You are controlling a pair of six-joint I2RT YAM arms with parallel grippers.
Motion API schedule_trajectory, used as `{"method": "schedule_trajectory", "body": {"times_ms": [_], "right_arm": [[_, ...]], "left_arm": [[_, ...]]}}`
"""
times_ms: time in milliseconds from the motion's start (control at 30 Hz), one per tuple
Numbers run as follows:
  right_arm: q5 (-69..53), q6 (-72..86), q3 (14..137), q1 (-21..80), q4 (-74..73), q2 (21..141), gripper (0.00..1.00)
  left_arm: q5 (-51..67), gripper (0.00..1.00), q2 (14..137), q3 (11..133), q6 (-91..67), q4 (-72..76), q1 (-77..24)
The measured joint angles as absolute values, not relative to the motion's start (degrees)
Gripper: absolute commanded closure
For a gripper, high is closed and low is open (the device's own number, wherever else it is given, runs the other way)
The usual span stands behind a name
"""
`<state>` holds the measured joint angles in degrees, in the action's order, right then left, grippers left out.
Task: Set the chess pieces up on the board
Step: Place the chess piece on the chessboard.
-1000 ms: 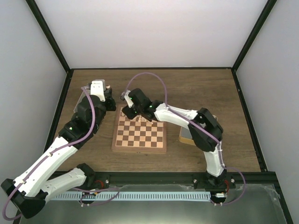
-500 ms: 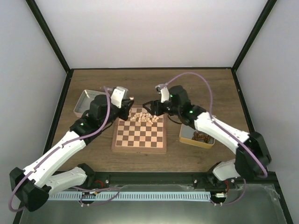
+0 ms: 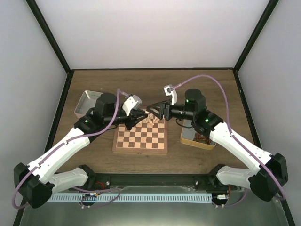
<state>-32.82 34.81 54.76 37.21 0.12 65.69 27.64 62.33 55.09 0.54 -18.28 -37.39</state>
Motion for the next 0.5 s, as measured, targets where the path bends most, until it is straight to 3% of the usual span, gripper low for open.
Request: {"method": "schedule_trajectory", "body": {"times_ms": [500], "right_arm": [[-42.37, 34.94, 55.72, 37.21, -6.09, 70.32, 0.66]], "left_arm": [[29.28, 0.88, 64.99, 58.08, 8.05, -25.58, -37.39]]}}
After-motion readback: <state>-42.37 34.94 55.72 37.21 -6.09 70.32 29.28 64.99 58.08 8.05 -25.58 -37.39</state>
